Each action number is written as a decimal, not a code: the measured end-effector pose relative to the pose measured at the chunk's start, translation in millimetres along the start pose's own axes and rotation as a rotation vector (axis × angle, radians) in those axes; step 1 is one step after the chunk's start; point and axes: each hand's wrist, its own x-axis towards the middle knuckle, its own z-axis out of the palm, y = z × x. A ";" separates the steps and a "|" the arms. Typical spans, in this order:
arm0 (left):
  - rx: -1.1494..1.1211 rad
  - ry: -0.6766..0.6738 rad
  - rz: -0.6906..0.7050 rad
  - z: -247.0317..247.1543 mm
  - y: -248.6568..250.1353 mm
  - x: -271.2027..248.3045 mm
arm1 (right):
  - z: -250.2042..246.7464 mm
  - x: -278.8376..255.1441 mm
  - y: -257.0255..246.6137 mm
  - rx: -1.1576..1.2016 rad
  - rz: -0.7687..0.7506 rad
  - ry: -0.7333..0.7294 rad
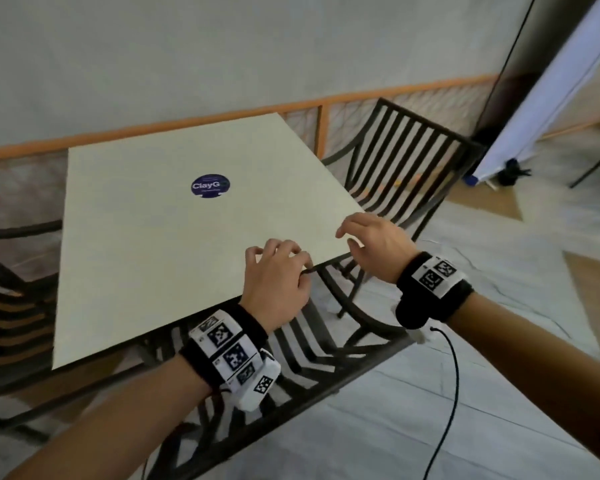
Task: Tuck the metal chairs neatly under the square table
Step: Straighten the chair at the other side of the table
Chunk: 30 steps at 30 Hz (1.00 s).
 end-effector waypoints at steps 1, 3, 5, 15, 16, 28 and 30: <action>-0.014 -0.009 0.021 9.9 21.6 15.5 | -3.8 -5.9 28.3 -0.017 0.031 -0.016; -0.030 -0.021 0.058 32.9 60.2 46.7 | -4.3 -15.0 86.5 -0.047 0.092 -0.051; -0.046 -0.046 0.078 58.1 91.1 79.6 | 0.2 -19.5 140.5 -0.046 0.147 -0.105; -0.126 -0.289 -0.007 220.9 162.2 254.3 | 49.4 9.4 371.6 -0.124 0.363 -0.405; -0.125 -0.329 -0.030 238.5 163.6 269.5 | 58.3 14.9 391.9 -0.132 0.365 -0.453; -0.101 -0.701 -0.404 431.3 153.2 376.0 | 185.7 86.0 595.1 -0.270 0.310 -0.682; -0.041 -0.729 -0.436 458.7 148.7 389.6 | 206.0 99.1 628.9 -0.337 0.289 -0.656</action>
